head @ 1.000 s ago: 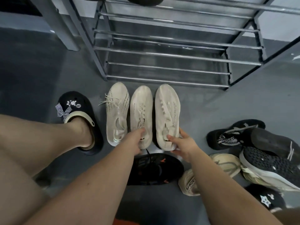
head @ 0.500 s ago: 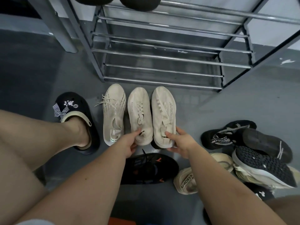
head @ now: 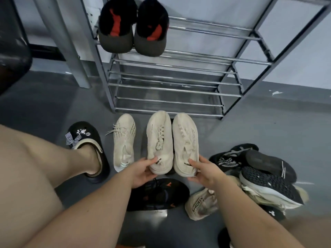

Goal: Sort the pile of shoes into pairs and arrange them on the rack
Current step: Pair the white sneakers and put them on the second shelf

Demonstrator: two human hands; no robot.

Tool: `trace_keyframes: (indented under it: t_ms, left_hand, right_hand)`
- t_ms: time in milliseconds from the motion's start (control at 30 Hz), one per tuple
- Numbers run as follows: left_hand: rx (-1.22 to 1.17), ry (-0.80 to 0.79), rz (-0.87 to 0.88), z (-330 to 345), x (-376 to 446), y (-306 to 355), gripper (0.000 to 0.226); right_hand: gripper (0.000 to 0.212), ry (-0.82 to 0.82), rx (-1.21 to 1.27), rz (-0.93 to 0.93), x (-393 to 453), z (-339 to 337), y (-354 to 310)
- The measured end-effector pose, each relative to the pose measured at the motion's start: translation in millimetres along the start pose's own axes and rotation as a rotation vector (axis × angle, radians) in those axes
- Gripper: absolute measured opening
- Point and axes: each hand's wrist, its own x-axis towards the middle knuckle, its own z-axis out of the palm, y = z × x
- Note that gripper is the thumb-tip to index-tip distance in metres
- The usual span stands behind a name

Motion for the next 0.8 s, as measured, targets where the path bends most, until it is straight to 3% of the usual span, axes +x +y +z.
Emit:
trace_keyframes:
  t_ms: [467,800]
  left_hand:
    - [0.188,-0.175,0.08,56,-33,19,0.021]
    - [0.155,-0.188,0.195,64,-42,39,0.022]
  right_hand:
    - [0.039,0.035,0.247,-0.156,-82,-32,-6]
    - [0.045,0.038,0.206,-0.316,-89,-18,-31]
